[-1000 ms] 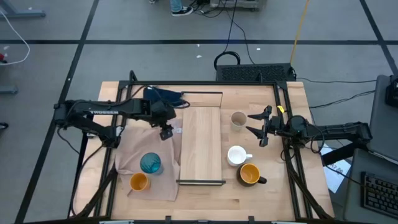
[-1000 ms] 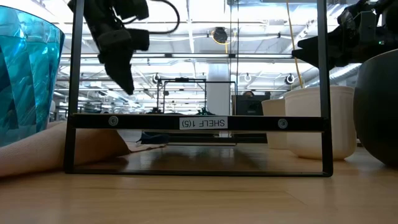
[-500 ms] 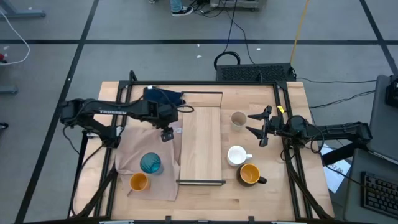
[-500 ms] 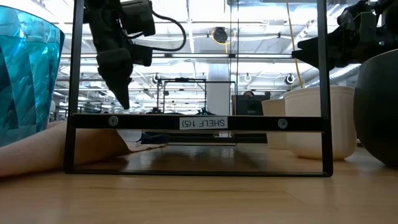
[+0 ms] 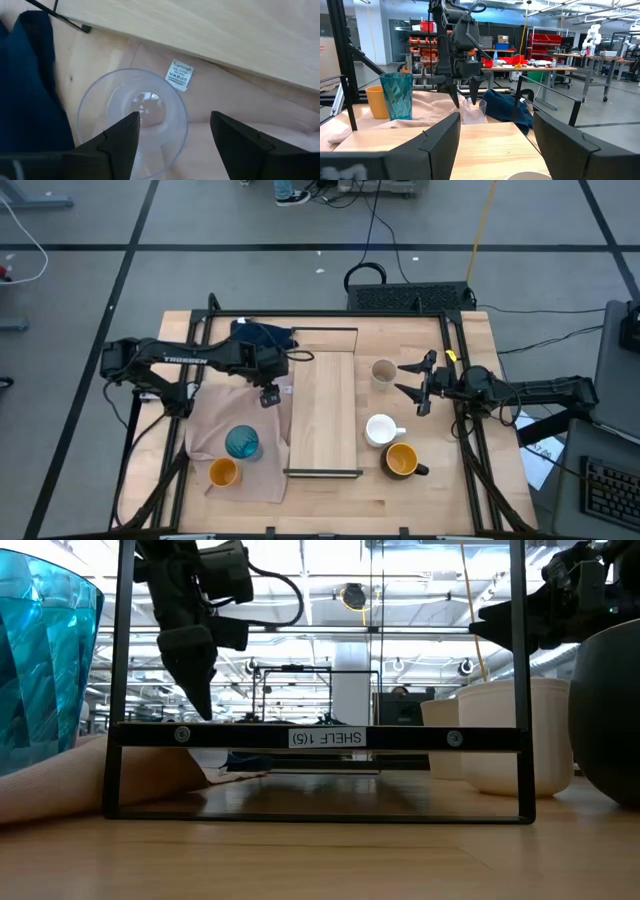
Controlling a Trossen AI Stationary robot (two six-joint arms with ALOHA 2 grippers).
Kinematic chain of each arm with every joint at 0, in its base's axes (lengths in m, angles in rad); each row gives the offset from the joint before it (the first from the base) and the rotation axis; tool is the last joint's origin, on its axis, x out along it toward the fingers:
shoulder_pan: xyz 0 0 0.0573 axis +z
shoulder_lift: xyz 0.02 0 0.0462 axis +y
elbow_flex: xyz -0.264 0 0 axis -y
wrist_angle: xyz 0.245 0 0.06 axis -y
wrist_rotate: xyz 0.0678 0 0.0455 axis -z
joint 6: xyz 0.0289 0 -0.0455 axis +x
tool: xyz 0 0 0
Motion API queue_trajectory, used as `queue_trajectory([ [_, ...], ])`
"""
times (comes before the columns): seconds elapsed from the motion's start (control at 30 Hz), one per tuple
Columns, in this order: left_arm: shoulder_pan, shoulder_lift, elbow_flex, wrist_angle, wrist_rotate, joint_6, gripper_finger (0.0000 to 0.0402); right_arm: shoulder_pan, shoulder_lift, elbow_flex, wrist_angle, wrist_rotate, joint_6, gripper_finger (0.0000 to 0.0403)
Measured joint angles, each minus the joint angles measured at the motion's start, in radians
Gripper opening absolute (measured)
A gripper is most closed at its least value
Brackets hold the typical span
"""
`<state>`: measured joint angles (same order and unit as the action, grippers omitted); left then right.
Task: Stack small to large cups/mugs on shelf
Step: Put the transparent glass on the shelf
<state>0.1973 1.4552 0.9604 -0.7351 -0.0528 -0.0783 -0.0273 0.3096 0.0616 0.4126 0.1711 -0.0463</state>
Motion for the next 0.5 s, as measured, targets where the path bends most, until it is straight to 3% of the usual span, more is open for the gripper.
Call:
queue_trajectory([
  [0.5, 0.04, 0.058, -0.002, -0.003, 0.008, 0.03, 0.0243, 0.0, 0.0, 0.0, -0.005, 0.0, 0.0, 0.0242],
])
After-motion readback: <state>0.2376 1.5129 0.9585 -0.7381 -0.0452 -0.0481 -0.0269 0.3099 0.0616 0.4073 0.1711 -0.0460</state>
